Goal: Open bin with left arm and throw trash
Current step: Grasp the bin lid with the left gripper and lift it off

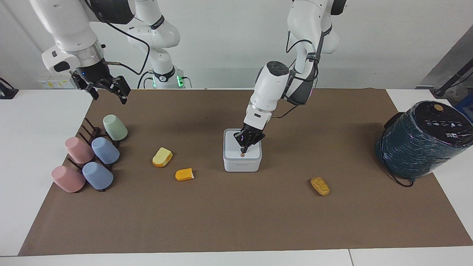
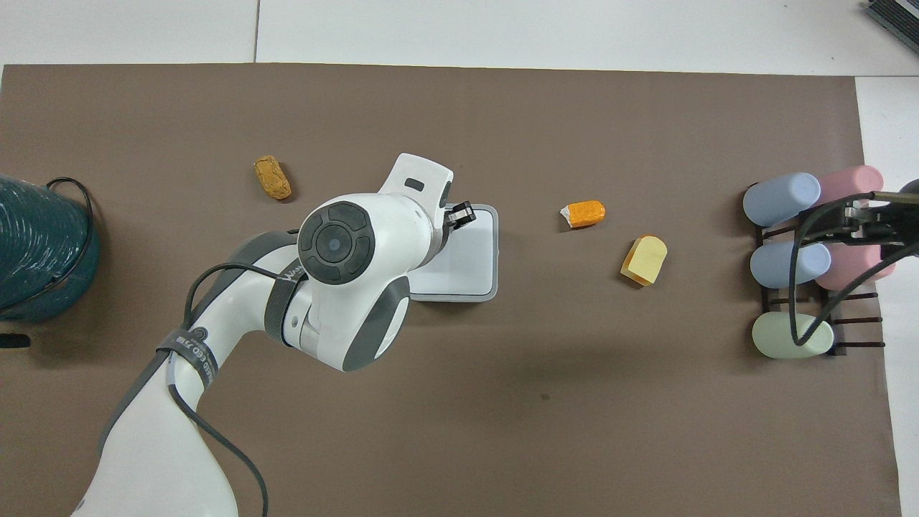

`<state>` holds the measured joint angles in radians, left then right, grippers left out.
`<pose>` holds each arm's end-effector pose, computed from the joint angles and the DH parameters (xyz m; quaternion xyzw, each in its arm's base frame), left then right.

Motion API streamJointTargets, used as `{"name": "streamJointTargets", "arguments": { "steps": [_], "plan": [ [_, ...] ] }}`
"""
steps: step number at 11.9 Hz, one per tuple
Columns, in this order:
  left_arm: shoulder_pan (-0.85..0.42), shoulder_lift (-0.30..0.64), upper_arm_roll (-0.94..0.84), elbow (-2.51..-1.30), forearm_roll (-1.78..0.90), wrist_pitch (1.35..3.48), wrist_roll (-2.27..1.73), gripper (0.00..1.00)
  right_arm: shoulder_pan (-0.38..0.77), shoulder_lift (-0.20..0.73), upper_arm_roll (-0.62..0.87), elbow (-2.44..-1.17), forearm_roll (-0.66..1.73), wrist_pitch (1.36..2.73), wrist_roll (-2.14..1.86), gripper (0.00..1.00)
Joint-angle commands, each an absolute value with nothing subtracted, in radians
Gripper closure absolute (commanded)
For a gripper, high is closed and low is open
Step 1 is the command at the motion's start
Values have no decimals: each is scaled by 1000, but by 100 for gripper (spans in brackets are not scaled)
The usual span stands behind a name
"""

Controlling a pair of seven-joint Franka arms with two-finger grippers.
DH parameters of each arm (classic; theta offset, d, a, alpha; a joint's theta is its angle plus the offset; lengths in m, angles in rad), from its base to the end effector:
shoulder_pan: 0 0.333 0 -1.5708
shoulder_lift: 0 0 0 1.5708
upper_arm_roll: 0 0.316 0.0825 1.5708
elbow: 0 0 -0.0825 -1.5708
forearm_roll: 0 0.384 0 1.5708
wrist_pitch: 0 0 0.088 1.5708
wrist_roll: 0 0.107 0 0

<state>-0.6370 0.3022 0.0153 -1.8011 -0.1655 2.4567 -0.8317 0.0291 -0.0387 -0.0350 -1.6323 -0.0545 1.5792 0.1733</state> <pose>0.5402 -0.3880 0.4163 0.9702 0.1556 0.0908 0.1617 0.5424 -0.0094 0.6176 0.9957 -0.0890 -0.0050 0.0271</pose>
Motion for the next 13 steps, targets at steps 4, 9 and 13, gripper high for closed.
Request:
{"name": "streamJointTargets", "arguments": {
  "steps": [4, 9, 13],
  "plan": [
    [-559, 302, 35, -1574, -166, 2087, -818, 95, 20, -63, -29, -1664, -51, 1601, 181, 0],
    [-499, 301, 44, -1488, -100, 1948, -709, 0, 31, -58, -25, -1771, -51, 1794, 195, 0],
    [-439, 305, 44, -1462, -51, 1953, -584, 0, 101, 49, -23, -1870, -51, 1998, 268, 0]
  ]
}}
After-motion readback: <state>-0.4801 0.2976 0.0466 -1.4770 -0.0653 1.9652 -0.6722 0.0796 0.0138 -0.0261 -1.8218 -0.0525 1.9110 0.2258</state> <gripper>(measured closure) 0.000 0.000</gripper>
